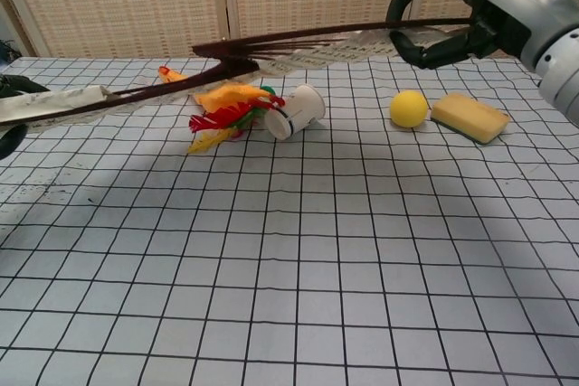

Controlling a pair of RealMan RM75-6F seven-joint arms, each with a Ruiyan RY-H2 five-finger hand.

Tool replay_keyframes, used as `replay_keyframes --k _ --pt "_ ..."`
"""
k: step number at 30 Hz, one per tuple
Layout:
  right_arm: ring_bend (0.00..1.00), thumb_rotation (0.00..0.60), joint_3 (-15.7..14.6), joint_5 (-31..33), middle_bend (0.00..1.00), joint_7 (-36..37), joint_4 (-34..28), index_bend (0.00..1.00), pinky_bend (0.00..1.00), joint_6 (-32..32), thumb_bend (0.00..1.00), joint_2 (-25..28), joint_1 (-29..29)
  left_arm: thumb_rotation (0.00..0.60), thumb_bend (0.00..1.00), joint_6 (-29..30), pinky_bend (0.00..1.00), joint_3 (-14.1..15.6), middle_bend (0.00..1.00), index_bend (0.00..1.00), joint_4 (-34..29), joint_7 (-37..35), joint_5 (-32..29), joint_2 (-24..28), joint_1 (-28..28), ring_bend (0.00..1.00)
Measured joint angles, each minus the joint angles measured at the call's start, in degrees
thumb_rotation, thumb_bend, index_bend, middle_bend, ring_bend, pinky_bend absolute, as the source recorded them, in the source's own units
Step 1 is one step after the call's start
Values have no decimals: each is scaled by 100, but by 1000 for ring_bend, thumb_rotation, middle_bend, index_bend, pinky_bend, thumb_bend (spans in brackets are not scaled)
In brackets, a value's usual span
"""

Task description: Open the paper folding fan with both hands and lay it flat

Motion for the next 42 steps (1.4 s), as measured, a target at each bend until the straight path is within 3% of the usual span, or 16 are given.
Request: replay_keyframes --k 7,13,19,23,24,28,32,37,42 --pt "0 600 -101 -150 141 53 138 656 0 85 566 36 -88 600 472 -6 117 28 240 551 112 -3 21 -45 2 72" --pt "0 600 -480 -534 141 173 440 586 0 174 566 27 -242 600 472 47 118 129 230 394 370 31 120 -174 19 69" --pt "0 600 -730 -765 123 206 716 293 0 207 566 -20 -354 600 473 30 118 232 195 220 728 154 218 -307 -3 31" --pt "0 600 -936 -787 35 84 895 33 0 64 555 -4 -425 600 471 -72 115 347 169 185 1223 250 279 -452 -22 9" --pt "0 600 -979 -767 20 31 900 11 0 -14 537 21 -434 600 471 -104 115 376 166 183 1344 258 288 -499 -25 7" --pt "0 600 -1159 -639 0 -357 902 0 0 -416 363 180 -456 600 472 -211 113 502 120 139 1540 222 339 -555 -30 0" --pt "0 600 -1323 -459 0 -716 797 0 0 -893 230 429 -448 600 469 -388 100 683 14 20 1538 234 442 -425 -49 0" --pt "0 600 -1472 -249 0 -1231 471 0 0 -1324 133 853 -406 600 455 -641 91 879 0 0 1243 333 550 1 -100 0" --pt "0 600 -1630 -21 0 -1805 -2 0 0 -1628 79 1373 -382 600 450 -521 92 928 0 0 532 310 637 488 -110 0"
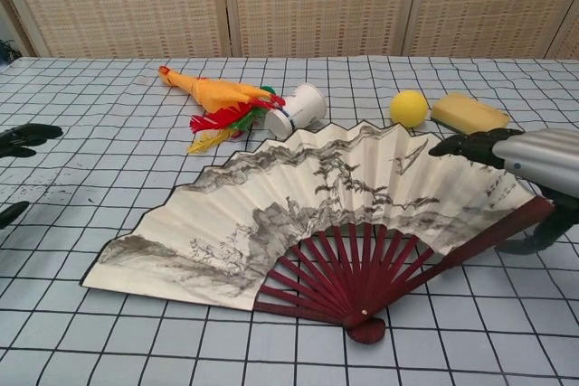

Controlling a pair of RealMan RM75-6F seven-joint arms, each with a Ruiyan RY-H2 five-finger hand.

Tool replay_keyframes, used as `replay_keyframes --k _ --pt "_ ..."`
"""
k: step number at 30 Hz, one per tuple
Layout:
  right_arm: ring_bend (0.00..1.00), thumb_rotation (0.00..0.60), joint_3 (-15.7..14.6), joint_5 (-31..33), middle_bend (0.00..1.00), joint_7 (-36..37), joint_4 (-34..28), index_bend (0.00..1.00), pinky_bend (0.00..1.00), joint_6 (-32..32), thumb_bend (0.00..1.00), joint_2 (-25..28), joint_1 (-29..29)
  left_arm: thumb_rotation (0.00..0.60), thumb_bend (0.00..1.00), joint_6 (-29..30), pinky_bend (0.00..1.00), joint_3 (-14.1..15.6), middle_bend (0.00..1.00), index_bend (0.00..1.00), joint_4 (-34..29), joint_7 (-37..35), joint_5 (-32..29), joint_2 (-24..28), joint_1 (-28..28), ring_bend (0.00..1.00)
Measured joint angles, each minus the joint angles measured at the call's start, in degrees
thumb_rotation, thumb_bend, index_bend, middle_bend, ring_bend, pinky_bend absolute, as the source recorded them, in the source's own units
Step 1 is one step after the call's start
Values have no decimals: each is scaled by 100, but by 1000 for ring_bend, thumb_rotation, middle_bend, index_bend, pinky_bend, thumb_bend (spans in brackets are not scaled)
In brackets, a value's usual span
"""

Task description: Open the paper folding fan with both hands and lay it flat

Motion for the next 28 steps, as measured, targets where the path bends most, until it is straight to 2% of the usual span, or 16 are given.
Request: replay_keyframes --k 5,7,10,12,16,19,23,26,28 --pt "0 600 -153 475 0 -665 -599 0 0 -365 64 601 53 600 452 273 91 76 0 0 -807 -14 156 441 38 0" --pt "0 600 -159 636 0 -705 -837 0 0 -421 63 791 52 600 453 380 90 118 0 0 -1143 38 232 632 64 0" --pt "0 600 -137 538 0 -479 -962 0 0 -233 63 887 -42 600 454 583 84 157 0 0 -1513 280 322 888 134 0" --pt "0 600 -131 272 0 -209 -1000 0 0 133 64 961 -194 600 455 739 76 159 0 0 -1692 559 359 1049 203 0" --pt "0 600 -186 -408 0 287 -950 0 0 1246 68 1068 -664 600 454 958 73 168 0 0 -2023 1366 374 1410 377 0" --pt "0 600 -291 -954 0 552 -764 0 0 2341 68 1123 -1180 600 452 1159 73 166 0 0 -2385 2176 358 1738 569 0" --pt "0 600 -434 -1525 0 1066 -165 0 0 3791 73 1099 -2028 600 446 1680 72 125 0 0 -2835 3056 435 2080 870 0" --pt "0 600 -490 -1685 0 1456 156 0 0 4284 74 1126 -2350 600 446 2018 72 82 0 0 -3028 3473 586 2178 1067 0" --pt "0 600 -494 -1740 0 1746 244 0 0 4326 74 1137 -2419 600 444 2049 72 66 0 0 -3112 3625 675 2204 1148 0"
